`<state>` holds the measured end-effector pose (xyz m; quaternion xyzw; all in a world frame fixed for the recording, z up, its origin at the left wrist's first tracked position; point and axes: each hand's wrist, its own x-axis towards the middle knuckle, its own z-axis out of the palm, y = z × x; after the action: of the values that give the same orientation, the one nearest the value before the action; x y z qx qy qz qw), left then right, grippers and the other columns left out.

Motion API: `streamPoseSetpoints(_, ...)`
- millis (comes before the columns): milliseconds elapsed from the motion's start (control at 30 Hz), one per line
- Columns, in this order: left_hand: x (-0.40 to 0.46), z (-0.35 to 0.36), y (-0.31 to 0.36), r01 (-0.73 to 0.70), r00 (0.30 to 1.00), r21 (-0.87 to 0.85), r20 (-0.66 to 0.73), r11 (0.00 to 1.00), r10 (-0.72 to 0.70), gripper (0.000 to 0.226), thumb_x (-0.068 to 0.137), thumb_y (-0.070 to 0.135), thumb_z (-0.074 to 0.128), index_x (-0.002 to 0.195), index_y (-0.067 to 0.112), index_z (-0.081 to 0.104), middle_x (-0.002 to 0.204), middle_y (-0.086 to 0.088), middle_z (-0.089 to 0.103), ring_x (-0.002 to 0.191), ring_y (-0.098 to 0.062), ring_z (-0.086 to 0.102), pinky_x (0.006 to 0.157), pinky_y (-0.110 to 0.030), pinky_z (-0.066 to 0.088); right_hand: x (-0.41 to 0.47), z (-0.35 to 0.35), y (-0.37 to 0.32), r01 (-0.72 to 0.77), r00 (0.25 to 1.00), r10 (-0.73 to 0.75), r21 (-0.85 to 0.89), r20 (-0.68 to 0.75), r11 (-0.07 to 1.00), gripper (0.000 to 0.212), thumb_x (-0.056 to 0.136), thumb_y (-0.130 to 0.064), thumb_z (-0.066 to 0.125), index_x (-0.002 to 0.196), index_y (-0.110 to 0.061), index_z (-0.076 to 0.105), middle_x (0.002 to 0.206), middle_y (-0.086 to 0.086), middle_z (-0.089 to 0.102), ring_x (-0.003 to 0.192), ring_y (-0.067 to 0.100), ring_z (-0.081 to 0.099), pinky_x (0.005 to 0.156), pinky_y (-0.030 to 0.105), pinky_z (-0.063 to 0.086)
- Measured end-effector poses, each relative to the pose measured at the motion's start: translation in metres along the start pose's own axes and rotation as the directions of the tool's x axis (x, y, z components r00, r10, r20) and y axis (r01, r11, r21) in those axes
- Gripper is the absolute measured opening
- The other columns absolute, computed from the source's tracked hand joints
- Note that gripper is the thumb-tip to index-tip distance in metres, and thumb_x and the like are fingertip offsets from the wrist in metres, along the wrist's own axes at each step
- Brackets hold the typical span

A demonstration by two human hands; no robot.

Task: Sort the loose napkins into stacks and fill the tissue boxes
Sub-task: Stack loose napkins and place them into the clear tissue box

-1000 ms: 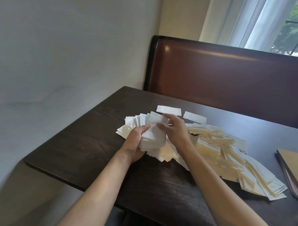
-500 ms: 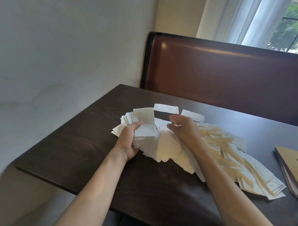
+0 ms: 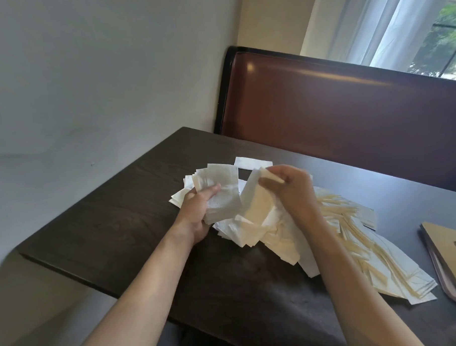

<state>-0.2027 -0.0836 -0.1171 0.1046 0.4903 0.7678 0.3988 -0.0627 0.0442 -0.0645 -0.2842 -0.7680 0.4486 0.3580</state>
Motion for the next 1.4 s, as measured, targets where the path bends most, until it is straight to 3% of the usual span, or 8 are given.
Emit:
streamPoseSetpoints(233, -0.003, -0.001, 0.001, 0.070, 0.996, 0.061, 0.044, 0.996, -0.073, 0.040, 0.096, 0.033, 0.062, 0.125, 0.005, 0.066, 0.111, -0.020, 0.071, 0.088, -0.028, 0.070, 0.074, -0.035, 0.056, 0.004, -0.008, -0.040, -0.050, 0.983, -0.032, 0.428, 0.183, 0.902, 0.012, 0.081, -0.006, 0.074, 0.092, -0.012, 0.075, 0.077, 0.003, 0.072, 0.065, 0.016, 0.063, 0.055, 0.025, 0.048)
streamPoseSetpoints(333, -0.008, 0.004, 0.001, 0.096, 0.985, 0.103, 0.133, 0.990, -0.110, 0.036, 0.100, 0.042, 0.051, 0.116, 0.014, 0.069, 0.098, -0.010, 0.072, 0.079, -0.020, 0.070, 0.069, -0.032, 0.055, 0.009, 0.007, -0.037, -0.057, 0.979, -0.005, 0.297, 0.204, 0.953, 0.013, 0.081, -0.007, 0.076, 0.092, -0.015, 0.075, 0.081, 0.002, 0.072, 0.068, 0.013, 0.065, 0.054, 0.024, 0.049)
streamPoseSetpoints(433, -0.009, 0.004, 0.002, 0.149, 0.964, 0.044, 0.215, 0.988, -0.155, 0.058, 0.101, 0.054, 0.041, 0.132, 0.011, 0.063, 0.115, -0.015, 0.068, 0.102, -0.031, 0.063, 0.081, -0.037, 0.052, 0.013, 0.020, -0.024, -0.044, 0.980, 0.022, 0.105, 0.199, 0.993, 0.010, 0.084, -0.008, 0.074, 0.094, -0.009, 0.075, 0.083, 0.001, 0.069, 0.064, 0.005, 0.060, 0.053, 0.017, 0.045)
streamPoseSetpoints(567, -0.010, 0.001, -0.002, 0.120, 0.952, 0.130, 0.266, 0.984, -0.151, 0.059, 0.093, 0.048, 0.061, 0.133, 0.004, 0.061, 0.125, -0.026, 0.064, 0.110, -0.038, 0.061, 0.098, -0.046, 0.048, 0.016, 0.031, -0.005, 0.035, 0.988, -0.030, -0.035, 0.151, 0.999, 0.016, 0.090, -0.012, 0.070, 0.105, -0.011, 0.074, 0.087, -0.003, 0.070, 0.064, -0.007, 0.060, 0.059, 0.012, 0.044)
streamPoseSetpoints(667, -0.002, -0.001, -0.006, 0.032, 0.986, 0.143, 0.158, 0.989, -0.055, 0.037, 0.096, 0.019, 0.063, 0.127, 0.000, 0.062, 0.116, -0.027, 0.069, 0.094, -0.034, 0.070, 0.082, -0.042, 0.056, 0.016, 0.028, 0.008, -0.040, 0.996, 0.034, 0.069, 0.081, 0.997, 0.018, 0.096, -0.018, 0.063, 0.113, -0.016, 0.069, 0.092, -0.004, 0.070, 0.070, -0.006, 0.061, 0.057, 0.015, 0.046)
streamPoseSetpoints(767, 0.005, -0.005, -0.004, -0.007, 1.000, 0.024, 0.000, 1.000, 0.007, 0.030, 0.092, 0.016, 0.067, 0.121, 0.006, 0.065, 0.095, -0.015, 0.072, 0.075, -0.027, 0.072, 0.059, -0.033, 0.057, 0.019, 0.023, 0.026, 0.042, 0.999, -0.037, -0.202, 0.028, 0.978, 0.015, 0.096, -0.015, 0.060, 0.101, -0.024, 0.071, 0.092, -0.007, 0.068, 0.086, 0.016, 0.061, 0.069, 0.018, 0.043)
streamPoseSetpoints(933, 0.008, -0.007, -0.004, -0.061, 0.996, -0.023, -0.070, 0.998, 0.060, 0.017, 0.089, 0.015, 0.071, 0.105, 0.016, 0.069, 0.089, -0.010, 0.071, 0.074, -0.026, 0.071, 0.063, -0.036, 0.059, 0.011, 0.025, 0.041, -0.053, 0.967, 0.190, -0.596, 0.169, 0.801, 0.052, 0.096, -0.034, 0.057, 0.143, -0.013, 0.049, 0.141, 0.007, 0.055, 0.129, 0.025, 0.051, 0.101, 0.032, 0.041)
streamPoseSetpoints(1400, 0.006, -0.005, -0.004, -0.069, 0.995, -0.021, -0.075, 0.997, 0.067, 0.026, 0.088, 0.017, 0.071, 0.113, 0.013, 0.068, 0.094, -0.012, 0.072, 0.076, -0.026, 0.071, 0.064, -0.037, 0.059, 0.006, 0.022, 0.032, 0.073, 0.989, -0.110, -0.332, -0.095, 0.940, 0.008, 0.087, -0.018, 0.069, 0.091, -0.019, 0.076, 0.085, -0.013, 0.069, 0.085, 0.010, 0.065, 0.074, 0.027, 0.048)
